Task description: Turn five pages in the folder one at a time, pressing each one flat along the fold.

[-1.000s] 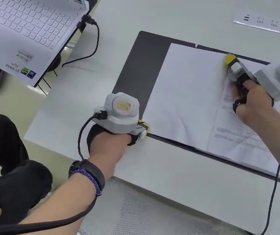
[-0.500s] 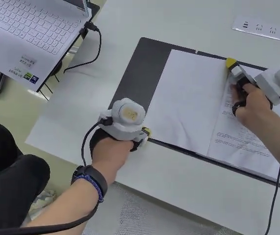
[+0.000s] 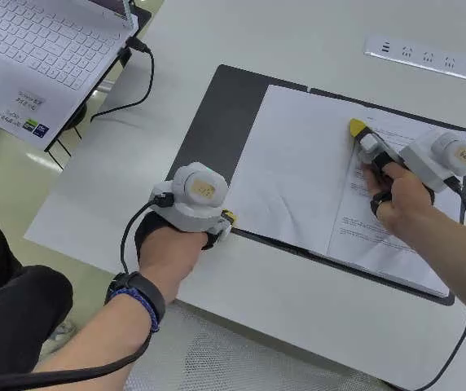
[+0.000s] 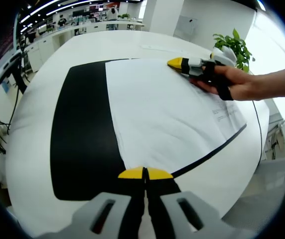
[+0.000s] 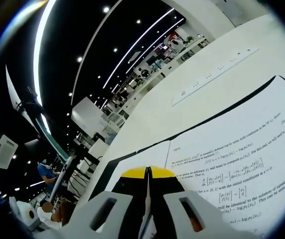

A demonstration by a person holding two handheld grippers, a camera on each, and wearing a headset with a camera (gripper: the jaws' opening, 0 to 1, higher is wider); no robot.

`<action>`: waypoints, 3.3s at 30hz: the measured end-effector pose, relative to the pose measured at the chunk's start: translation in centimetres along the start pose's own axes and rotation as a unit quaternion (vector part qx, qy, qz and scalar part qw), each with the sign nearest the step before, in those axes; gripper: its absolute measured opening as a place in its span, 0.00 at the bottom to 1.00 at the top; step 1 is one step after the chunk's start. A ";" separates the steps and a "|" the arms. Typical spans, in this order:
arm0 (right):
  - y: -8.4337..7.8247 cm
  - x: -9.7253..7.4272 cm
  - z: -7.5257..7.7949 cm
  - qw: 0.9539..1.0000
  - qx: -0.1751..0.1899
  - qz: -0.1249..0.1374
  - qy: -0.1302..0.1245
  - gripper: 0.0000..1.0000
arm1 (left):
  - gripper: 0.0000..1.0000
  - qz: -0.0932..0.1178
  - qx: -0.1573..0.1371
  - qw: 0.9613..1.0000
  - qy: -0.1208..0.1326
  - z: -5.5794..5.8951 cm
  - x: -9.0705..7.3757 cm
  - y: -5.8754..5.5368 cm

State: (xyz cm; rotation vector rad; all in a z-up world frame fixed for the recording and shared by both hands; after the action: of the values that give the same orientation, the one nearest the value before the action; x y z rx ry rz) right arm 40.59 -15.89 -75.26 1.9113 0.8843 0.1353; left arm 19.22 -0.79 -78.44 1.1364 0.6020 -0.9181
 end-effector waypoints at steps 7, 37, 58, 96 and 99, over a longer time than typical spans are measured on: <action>-0.9 -1.1 -0.4 1.000 0.012 0.000 0.004 0.00 | 0.00 0.008 -0.020 1.000 -0.010 -0.3 0.0 0.1; -5.1 -6.8 -2.4 0.999 0.023 -0.030 0.019 0.00 | 0.00 0.009 -0.017 1.000 -0.008 0.1 -0.1 0.0; -8.3 -9.7 -3.8 0.997 0.007 -0.064 0.041 0.00 | 0.00 0.029 -0.010 0.999 -0.013 0.1 -0.1 -0.1; -12.8 -15.5 -7.4 0.992 -0.001 -0.102 0.071 0.00 | 0.00 0.035 -0.013 0.999 -0.010 -0.1 -0.1 -0.2; -13.0 -15.8 -7.4 0.992 0.002 -0.103 0.072 0.00 | 0.00 0.034 -0.011 0.999 -0.010 -0.1 -0.1 -0.1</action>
State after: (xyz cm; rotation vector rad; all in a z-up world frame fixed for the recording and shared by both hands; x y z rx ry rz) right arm 18.95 -17.15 -77.85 1.8191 1.1749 0.1485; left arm 19.06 -0.73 -78.45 1.1199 0.5523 -0.8620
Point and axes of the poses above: the centre of the closed fingertips' face, and the gripper's own axes: x roughly forward along the fingers, z roughly to its right, y roughly out of its top, the point moved 1 cm from there along -x, roughly backward along the fingers, and after that the axes turned 15 degrees about -x, right-handed, at the moved point
